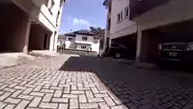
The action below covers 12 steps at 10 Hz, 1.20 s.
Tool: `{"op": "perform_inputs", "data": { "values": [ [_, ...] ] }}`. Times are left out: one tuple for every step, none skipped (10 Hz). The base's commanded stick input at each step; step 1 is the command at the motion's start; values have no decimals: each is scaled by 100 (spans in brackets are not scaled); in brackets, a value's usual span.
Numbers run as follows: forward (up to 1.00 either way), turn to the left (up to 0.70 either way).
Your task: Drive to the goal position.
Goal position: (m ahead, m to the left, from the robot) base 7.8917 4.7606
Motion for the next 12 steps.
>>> {"op": "perform_inputs", "data": {
  "values": [
    [50, 0],
    [50, 0],
    [50, 0],
    [50, 0],
    [50, 0],
    [50, 0],
    [50, 0],
    [50, 0],
    [50, 0],
    [50, 0],
    [50, 0],
    [50, 0]
  ]
}}
